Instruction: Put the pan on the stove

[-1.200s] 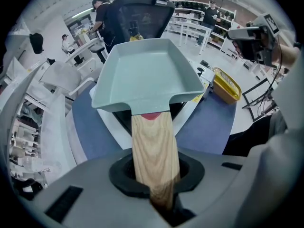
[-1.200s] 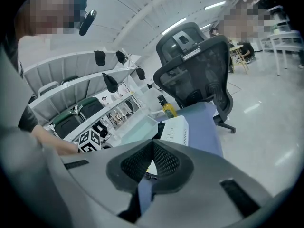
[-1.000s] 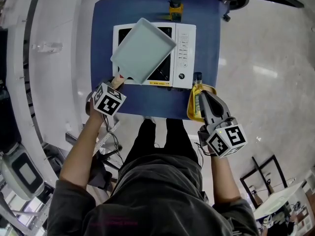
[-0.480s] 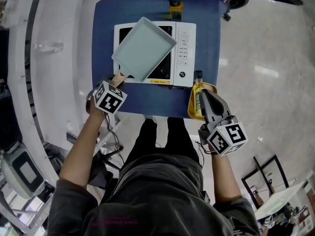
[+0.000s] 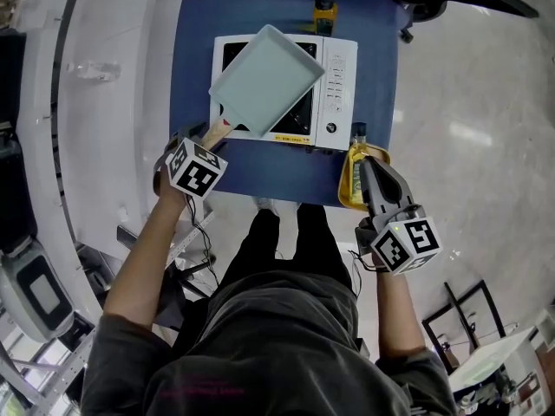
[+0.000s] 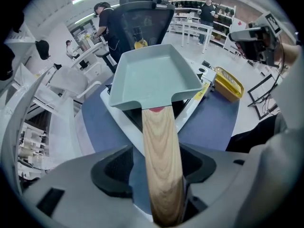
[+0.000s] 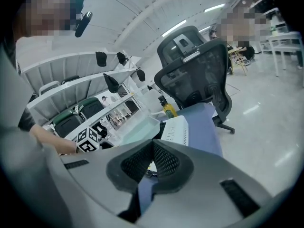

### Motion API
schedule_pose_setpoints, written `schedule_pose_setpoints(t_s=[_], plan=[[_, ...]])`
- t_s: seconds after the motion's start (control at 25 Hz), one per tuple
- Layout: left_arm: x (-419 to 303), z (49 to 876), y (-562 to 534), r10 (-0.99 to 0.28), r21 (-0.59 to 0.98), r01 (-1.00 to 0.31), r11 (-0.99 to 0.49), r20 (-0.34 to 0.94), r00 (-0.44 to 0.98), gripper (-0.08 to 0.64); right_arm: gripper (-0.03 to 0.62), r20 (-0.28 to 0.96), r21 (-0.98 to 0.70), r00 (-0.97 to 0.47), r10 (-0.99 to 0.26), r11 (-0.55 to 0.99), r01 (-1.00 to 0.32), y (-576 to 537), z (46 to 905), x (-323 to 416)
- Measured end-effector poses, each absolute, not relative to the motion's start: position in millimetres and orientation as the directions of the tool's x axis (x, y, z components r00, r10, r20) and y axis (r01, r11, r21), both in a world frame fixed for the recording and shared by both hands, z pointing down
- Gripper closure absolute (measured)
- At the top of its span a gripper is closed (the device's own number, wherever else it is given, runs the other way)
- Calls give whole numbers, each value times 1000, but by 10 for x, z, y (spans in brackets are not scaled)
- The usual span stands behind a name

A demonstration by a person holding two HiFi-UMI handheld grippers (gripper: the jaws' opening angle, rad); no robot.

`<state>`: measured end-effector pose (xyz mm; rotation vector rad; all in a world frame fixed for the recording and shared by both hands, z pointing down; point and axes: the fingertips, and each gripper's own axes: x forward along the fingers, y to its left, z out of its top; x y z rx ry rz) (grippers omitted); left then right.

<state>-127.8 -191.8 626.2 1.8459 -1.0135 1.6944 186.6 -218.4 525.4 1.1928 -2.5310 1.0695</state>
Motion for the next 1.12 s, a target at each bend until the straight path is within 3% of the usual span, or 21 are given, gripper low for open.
schedule_pose_setpoints(t_s=[0.52,0.84,1.12], plan=[[-1495,5095,-1713,-482,-172,-794,-583,860,168,259,609,346,-466,-659,-668,487,-739,-1899,4644,1225],[-1673,4256,-1385,-661,-127,-840,-528,682,312,407,609,291,-398,-670,-683,551,-734,-1675,3991,639],[-1759,3748,-1179,-757,-113,-866,-488,548,355,522,609,263,-319,-686,-679,610,-725,-1491,3562,331]])
